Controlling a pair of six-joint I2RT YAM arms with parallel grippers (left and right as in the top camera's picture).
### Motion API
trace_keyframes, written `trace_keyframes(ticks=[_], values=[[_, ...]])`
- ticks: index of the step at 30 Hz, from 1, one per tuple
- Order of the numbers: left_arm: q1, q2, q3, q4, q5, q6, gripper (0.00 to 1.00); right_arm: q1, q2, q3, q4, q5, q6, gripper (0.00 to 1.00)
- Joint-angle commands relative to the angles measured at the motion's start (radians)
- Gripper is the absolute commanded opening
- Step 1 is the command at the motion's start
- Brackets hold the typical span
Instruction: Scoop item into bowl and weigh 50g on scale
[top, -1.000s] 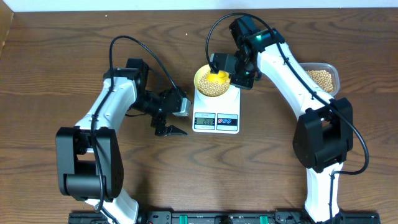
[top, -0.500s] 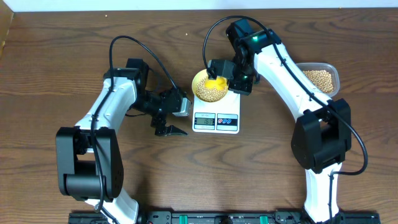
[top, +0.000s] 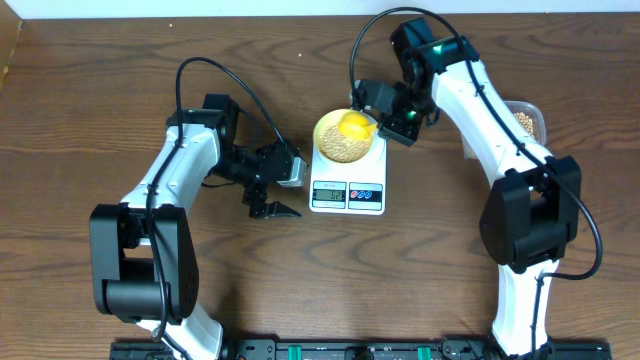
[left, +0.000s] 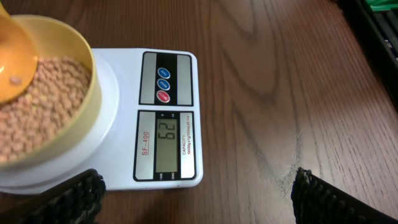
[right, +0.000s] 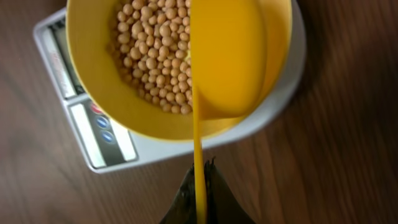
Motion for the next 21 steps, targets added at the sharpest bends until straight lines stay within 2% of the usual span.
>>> trace_keyframes(ticks=[1, 13, 21], values=[[0.003, -0.007, -0.006, -0.006, -0.003, 0.018, 0.98, -0.005, -0.008, 0.023, 0.003, 0.047, 0.027, 0.01], [0.003, -0.007, -0.006, -0.006, -0.003, 0.018, 0.98, 0.023, -0.008, 0.035, 0.064, 0.002, 0.029, 0.01], [0.003, -0.007, -0.006, -0.006, -0.003, 0.018, 0.98, 0.074, -0.008, 0.032, 0.067, 0.13, 0.025, 0.01]])
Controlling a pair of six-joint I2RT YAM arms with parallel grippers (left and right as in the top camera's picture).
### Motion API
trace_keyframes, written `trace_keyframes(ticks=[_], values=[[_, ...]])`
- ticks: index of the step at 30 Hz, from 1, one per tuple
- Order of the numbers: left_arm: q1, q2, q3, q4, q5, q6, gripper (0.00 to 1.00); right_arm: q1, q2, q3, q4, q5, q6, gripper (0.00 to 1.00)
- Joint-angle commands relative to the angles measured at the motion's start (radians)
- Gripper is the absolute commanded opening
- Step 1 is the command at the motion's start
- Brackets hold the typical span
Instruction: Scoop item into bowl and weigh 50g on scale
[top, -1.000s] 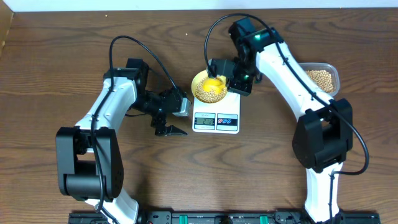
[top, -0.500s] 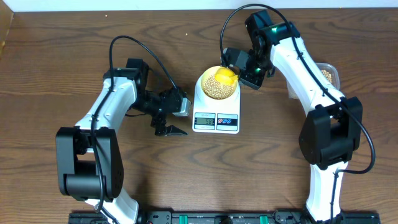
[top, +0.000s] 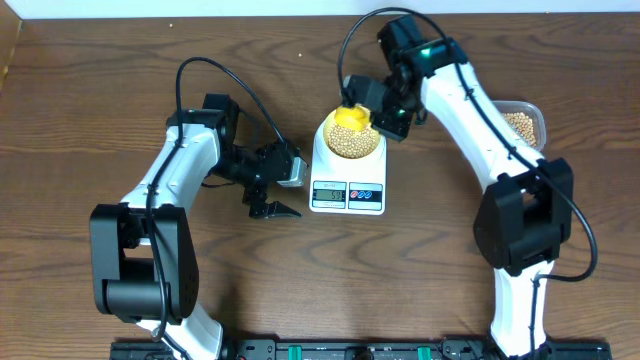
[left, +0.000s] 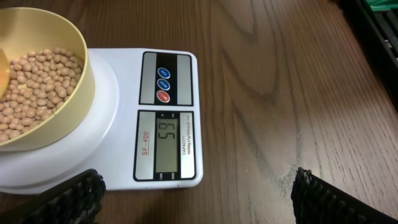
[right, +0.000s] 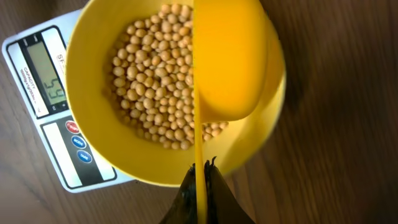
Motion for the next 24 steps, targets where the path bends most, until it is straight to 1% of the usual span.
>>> trace_keyframes(ticks=[1, 6, 11, 14, 20, 24], values=[[0.003, -0.007, -0.006, -0.006, -0.003, 0.018, 0.98, 0.018, -0.008, 0.019, -0.009, 0.051, 0.011, 0.01], [0.003, -0.007, -0.006, -0.006, -0.003, 0.018, 0.98, 0.018, -0.008, 0.019, -0.043, 0.056, -0.027, 0.01], [0.003, -0.007, -0.006, -0.006, -0.003, 0.018, 0.98, 0.018, -0.008, 0.019, 0.01, 0.109, -0.041, 0.01], [0.003, -0.007, -0.006, -0.006, -0.003, 0.018, 0.98, 0.02, -0.008, 0.019, 0.01, 0.144, -0.041, 0.01], [0.003, -0.007, -0.006, -0.006, -0.003, 0.018, 0.98, 0.031, -0.008, 0.008, -0.039, 0.123, -0.04, 0.01], [0.003, -0.007, -0.006, -0.006, -0.003, 0.018, 0.98, 0.035, -0.008, -0.007, -0.053, 0.069, -0.04, 0.01]])
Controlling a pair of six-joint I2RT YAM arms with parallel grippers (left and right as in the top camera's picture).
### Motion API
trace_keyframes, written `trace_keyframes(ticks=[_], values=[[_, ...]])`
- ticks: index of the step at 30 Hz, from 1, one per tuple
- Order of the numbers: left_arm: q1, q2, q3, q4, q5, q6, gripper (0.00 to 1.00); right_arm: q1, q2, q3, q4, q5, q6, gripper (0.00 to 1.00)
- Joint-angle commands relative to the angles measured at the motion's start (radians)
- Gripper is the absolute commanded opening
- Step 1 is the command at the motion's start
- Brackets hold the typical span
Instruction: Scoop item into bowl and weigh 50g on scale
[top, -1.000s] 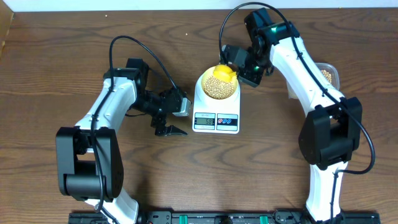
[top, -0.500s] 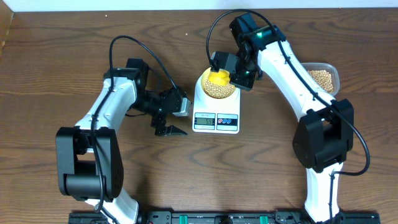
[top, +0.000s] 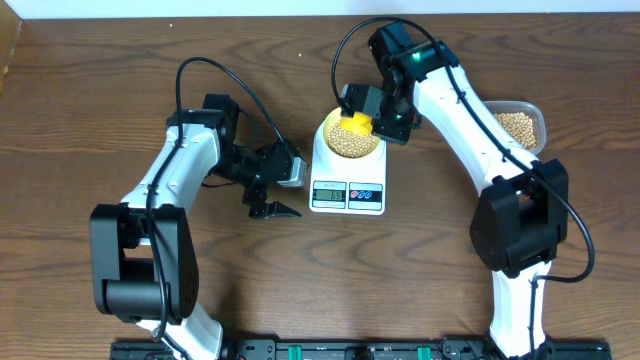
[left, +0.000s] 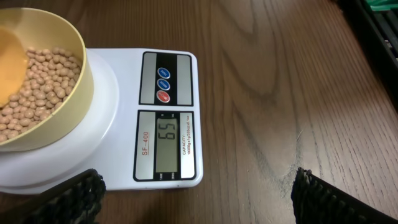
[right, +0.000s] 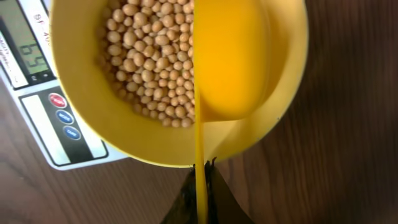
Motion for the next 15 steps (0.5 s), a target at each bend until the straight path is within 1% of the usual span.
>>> trace_keyframes(ticks=[1, 4, 7, 11, 15], values=[[0.003, -0.007, -0.006, -0.006, -0.003, 0.018, 0.98, 0.01, -0.008, -0.007, -0.016, -0.063, -0.008, 0.01], [0.003, -0.007, -0.006, -0.006, -0.003, 0.018, 0.98, 0.01, -0.008, -0.007, -0.023, -0.106, 0.004, 0.01], [0.003, -0.007, -0.006, -0.006, -0.003, 0.018, 0.98, 0.003, -0.008, -0.007, -0.033, -0.149, 0.048, 0.01], [0.003, -0.007, -0.006, -0.006, -0.003, 0.018, 0.98, -0.01, -0.008, -0.007, -0.065, -0.212, 0.047, 0.01], [0.003, -0.007, -0.006, -0.006, -0.003, 0.018, 0.98, -0.011, -0.008, -0.007, -0.043, -0.169, 0.04, 0.01]])
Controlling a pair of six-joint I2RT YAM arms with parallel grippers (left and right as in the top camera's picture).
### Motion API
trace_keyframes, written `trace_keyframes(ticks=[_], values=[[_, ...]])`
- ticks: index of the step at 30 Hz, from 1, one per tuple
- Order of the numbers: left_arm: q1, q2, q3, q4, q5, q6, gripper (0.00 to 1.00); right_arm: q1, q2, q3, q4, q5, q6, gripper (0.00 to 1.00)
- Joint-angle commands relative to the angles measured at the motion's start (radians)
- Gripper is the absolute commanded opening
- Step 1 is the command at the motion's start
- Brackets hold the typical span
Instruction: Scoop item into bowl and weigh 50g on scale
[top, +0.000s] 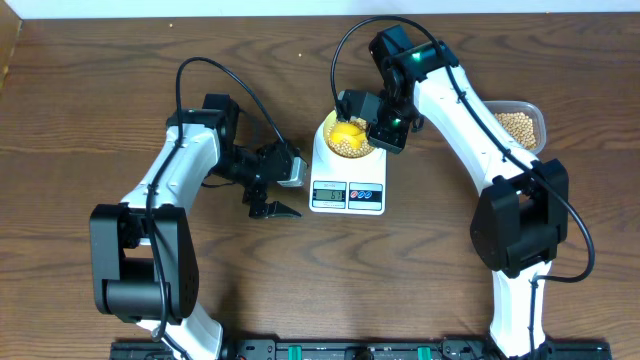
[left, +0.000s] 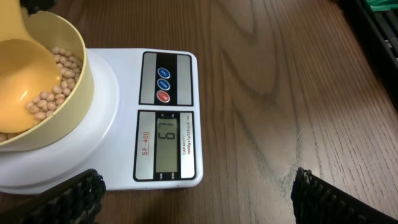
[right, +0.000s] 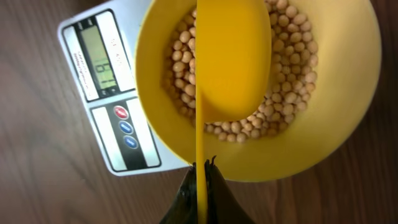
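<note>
A yellow bowl (right: 348, 124) of soybeans (right: 286, 93) stands on the white scale (top: 347, 193). My right gripper (right: 200, 165) is shut on the thin handle of a yellow scoop (right: 230, 62). The scoop's cup lies low in the bowl's left half. In the left wrist view the scoop (left: 25, 81) has a few beans in it. The scale's display (left: 166, 142) shows a 6 as its first digit; the rest is unclear. My left gripper (left: 198, 202) stands open and holds nothing, on the table just left of the scale.
A clear tub of soybeans (top: 520, 122) sits at the right, behind my right arm. My left gripper (top: 270, 205) hangs close to the scale's left edge. Black rails run along the table's front edge (top: 330, 350).
The scoop has shifted from the bowl's far right side to its left half and sits lower among the beans, now with a few in its cup. The readout changed from 65.
The scoop was over the bowl with the scale at 62. Then it read 59 with the scoop at the bowl's far side, then 65. Now the scoop lies in the beans, holding a few. My left arm has stayed put and open throughout.
</note>
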Motion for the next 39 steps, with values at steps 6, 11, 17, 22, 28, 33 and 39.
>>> trace_keyframes(ticks=[6, 11, 17, 22, 28, 33, 39], values=[[0.003, -0.007, -0.006, -0.006, -0.003, 0.018, 0.98, -0.006, -0.008, -0.006, 0.038, 0.061, 0.019, 0.01], [0.003, -0.007, -0.006, -0.006, -0.003, 0.018, 0.98, -0.006, -0.008, -0.006, 0.079, 0.097, 0.043, 0.01], [0.003, -0.007, -0.006, -0.006, -0.003, 0.018, 0.98, -0.003, -0.008, -0.035, 0.039, 0.093, 0.054, 0.01], [0.003, -0.007, -0.006, -0.006, -0.003, 0.018, 0.98, 0.004, -0.008, -0.044, 0.014, 0.056, 0.054, 0.01], [0.003, -0.007, -0.006, -0.006, -0.003, 0.018, 0.98, -0.004, -0.008, -0.043, -0.005, -0.029, 0.069, 0.01], [0.003, -0.007, -0.006, -0.006, -0.003, 0.018, 0.98, -0.051, -0.008, -0.043, -0.058, -0.201, 0.07, 0.01], [0.003, -0.007, -0.006, -0.006, -0.003, 0.018, 0.98, -0.114, -0.008, -0.043, -0.069, -0.355, 0.131, 0.01]])
